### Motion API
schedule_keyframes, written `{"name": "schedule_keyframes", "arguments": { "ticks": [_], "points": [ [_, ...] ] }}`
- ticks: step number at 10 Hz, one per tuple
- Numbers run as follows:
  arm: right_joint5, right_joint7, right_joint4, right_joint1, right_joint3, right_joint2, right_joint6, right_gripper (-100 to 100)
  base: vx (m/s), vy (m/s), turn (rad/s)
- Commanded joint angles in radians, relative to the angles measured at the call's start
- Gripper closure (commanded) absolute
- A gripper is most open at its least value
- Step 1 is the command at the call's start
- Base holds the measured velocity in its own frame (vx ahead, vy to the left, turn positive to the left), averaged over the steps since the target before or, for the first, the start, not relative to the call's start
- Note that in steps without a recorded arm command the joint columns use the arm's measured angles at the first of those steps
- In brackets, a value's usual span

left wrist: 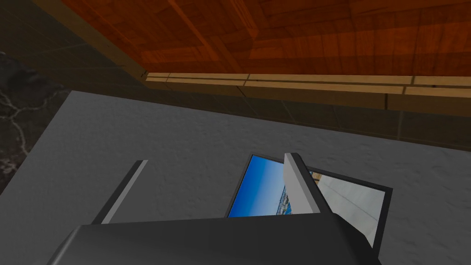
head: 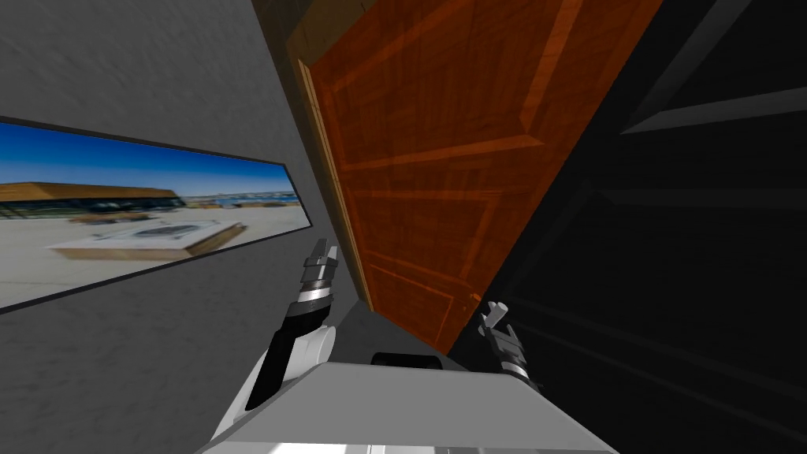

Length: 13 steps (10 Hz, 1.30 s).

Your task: Pull the door open

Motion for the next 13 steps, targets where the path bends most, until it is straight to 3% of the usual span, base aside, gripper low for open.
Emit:
{"name": "schedule_keyframes", "arguments": {
  "ticks": [1, 6, 9, 13],
  "points": [
    [0.000, 0.000, 0.002, 0.003, 0.000, 0.000, -0.002, 100, -0.011, 0.006, -0.018],
    [0.000, 0.000, 0.002, 0.003, 0.000, 0.000, -0.002, 100, -0.014, 0.011, 0.007],
    [-0.007, 0.000, 0.027, 0.034, -0.011, -0.005, 0.002, 100, -0.148, 0.023, -0.028],
    [-0.012, 0.001, 0.039, 0.049, -0.020, -0.011, 0.002, 100, -0.109, 0.002, -0.050]
  ]
}}
